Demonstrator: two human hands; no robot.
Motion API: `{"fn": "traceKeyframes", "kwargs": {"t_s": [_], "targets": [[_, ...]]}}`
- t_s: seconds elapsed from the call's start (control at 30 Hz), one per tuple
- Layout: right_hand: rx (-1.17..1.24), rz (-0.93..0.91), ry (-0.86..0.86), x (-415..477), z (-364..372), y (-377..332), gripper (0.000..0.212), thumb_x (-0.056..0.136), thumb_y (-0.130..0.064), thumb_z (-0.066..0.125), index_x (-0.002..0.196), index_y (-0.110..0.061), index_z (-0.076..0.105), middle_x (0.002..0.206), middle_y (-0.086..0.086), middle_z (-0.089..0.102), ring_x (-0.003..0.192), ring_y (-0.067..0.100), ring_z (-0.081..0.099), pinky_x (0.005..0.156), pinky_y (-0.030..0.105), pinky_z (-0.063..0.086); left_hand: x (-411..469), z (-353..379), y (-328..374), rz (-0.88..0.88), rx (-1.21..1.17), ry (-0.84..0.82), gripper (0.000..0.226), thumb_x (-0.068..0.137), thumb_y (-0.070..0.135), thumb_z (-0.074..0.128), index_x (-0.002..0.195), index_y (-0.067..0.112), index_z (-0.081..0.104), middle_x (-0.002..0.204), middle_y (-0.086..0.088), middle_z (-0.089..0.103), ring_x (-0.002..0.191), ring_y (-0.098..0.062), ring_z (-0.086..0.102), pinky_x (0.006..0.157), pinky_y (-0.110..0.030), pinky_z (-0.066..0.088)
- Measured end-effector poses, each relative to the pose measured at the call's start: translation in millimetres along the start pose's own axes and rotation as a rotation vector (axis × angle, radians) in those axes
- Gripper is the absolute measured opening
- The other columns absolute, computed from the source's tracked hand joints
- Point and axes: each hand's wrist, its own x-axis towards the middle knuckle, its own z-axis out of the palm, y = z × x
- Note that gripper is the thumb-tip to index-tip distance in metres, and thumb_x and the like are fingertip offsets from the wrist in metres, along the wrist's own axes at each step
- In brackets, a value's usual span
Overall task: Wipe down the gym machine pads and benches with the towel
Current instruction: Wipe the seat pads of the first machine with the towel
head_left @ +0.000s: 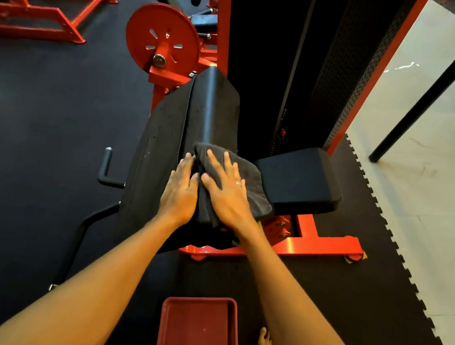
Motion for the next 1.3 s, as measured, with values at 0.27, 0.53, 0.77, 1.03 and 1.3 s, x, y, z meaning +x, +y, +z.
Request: {"fn": "traceKeyframes", "kwargs": {"t_s": [0.27,0.53,0.77,1.03,1.3], "targets": [[0.148,0.190,0.010,64.4,-14.6,48.8,0.068,0.104,-0.061,0.040,0.163,-0.040,0.016,0.174,-0.001,0.003,0.160,0.021,-0.001,0.128,0.050,0.004,1.3,1.0,-1.4,0.006,0.058,-0.032,0.054,0.111,0.027,0.027,0.163,0.028,0.015,0.170,0.012,0.007,0.154,0.002,-0.001,0.125,-0.026,-0.006],[-0.017,-0.043,-0.066,107.3,-21.9,11.9,0.057,0.108,-0.051,0.039,0.160,-0.050,0.016,0.173,-0.010,-0.004,0.159,0.024,-0.011,0.125,0.056,-0.009,21.2,-0.8,-1.5,-0.027,0.135,-0.075,0.056,0.111,0.017,0.024,0.163,0.024,0.003,0.169,0.012,-0.004,0.152,0.004,-0.008,0.121,-0.020,-0.011],[0.077,-0.164,-0.007,110.0,-15.0,67.4,0.076,0.094,-0.067,0.046,0.161,-0.035,0.029,0.172,-0.003,0.015,0.160,0.016,0.001,0.129,0.048,-0.001,50.4,2.0,0.1,-0.082,0.118,-0.047,0.057,0.109,0.020,0.022,0.162,0.022,0.004,0.168,0.012,-0.003,0.153,0.002,-0.007,0.125,-0.023,-0.009],[-0.050,0.005,-0.053,217.9,-30.7,13.2,0.059,0.107,-0.054,0.039,0.162,-0.048,0.017,0.174,-0.008,-0.005,0.159,0.027,-0.011,0.125,0.060,-0.008,87.0,1.3,6.3,-0.134,0.064,-0.023,0.067,0.098,0.032,0.021,0.163,0.022,0.009,0.169,0.010,0.002,0.154,0.000,-0.003,0.126,-0.026,-0.006],[-0.028,-0.279,-0.067,136.2,-21.1,65.4,0.070,0.098,-0.071,0.035,0.162,-0.047,0.017,0.173,-0.016,-0.002,0.158,0.014,-0.015,0.127,0.050,-0.011,94.3,1.9,3.3,-0.104,0.012,-0.014,0.065,0.098,0.033,0.025,0.162,0.028,0.015,0.170,0.011,0.010,0.148,0.016,0.004,0.129,-0.037,0.001]]}}
